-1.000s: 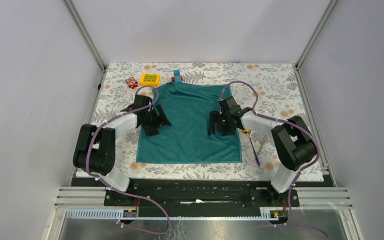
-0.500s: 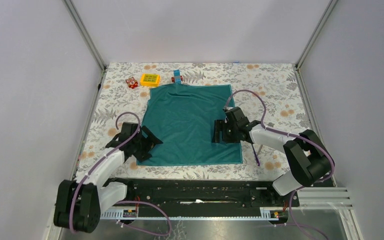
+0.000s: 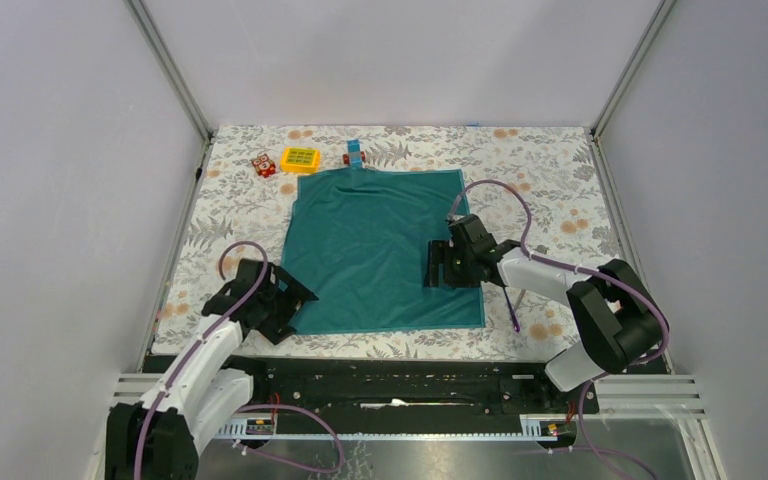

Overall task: Fold the napkin into a case and place the utensils inside
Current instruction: Flatten out the crumpled napkin at the center of the board, then flatten out the napkin at the center of the board.

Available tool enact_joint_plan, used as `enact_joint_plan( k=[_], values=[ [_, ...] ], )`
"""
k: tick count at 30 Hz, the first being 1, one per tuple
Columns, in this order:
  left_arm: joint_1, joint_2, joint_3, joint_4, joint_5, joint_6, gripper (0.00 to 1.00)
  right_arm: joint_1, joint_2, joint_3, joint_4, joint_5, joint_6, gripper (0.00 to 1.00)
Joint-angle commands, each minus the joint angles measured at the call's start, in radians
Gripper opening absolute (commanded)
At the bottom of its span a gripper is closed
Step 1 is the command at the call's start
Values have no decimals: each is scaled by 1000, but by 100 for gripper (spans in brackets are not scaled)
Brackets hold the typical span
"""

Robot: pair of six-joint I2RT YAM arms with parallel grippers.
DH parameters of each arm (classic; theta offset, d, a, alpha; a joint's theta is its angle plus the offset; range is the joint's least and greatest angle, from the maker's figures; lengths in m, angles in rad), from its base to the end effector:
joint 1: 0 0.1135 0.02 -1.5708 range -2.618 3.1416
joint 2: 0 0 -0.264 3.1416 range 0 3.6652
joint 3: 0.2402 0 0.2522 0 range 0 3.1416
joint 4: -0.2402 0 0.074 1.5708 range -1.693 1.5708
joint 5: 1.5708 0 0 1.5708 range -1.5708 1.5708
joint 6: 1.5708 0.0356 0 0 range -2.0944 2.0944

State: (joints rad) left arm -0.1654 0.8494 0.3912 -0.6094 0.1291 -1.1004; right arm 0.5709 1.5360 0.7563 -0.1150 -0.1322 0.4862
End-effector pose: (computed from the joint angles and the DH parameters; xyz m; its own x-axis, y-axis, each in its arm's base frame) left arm 0.1419 -0.0283 0.1614 -0.5918 -0.7974 -0.1180 -0.6685 0.5673 -0.4810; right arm 0.2462 0.1637 0.1625 -0.8630 -0.0037 -0.5052 -0.2283 0.8950 0.3833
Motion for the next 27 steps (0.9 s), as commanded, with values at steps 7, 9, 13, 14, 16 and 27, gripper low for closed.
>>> enact_joint_plan(
  k=[7,9,13,14,16,27],
  values=[
    [1,-13,248,-352,-201,24,99,47,-207,78,-465,235,254,94],
    [3,28,272,-417,-224,-22,99,46,-232,74,-576,314,431,94],
    [3,92,298,-474,-248,-79,94,46,-254,82,-732,308,562,90],
    [3,94,301,-469,-255,-84,94,46,-264,67,-735,305,582,89],
    [4,88,308,-451,-264,-91,94,47,-272,48,-737,312,622,85],
    [4,83,310,-403,-269,-37,96,46,-208,22,-738,366,701,51]
  ],
)
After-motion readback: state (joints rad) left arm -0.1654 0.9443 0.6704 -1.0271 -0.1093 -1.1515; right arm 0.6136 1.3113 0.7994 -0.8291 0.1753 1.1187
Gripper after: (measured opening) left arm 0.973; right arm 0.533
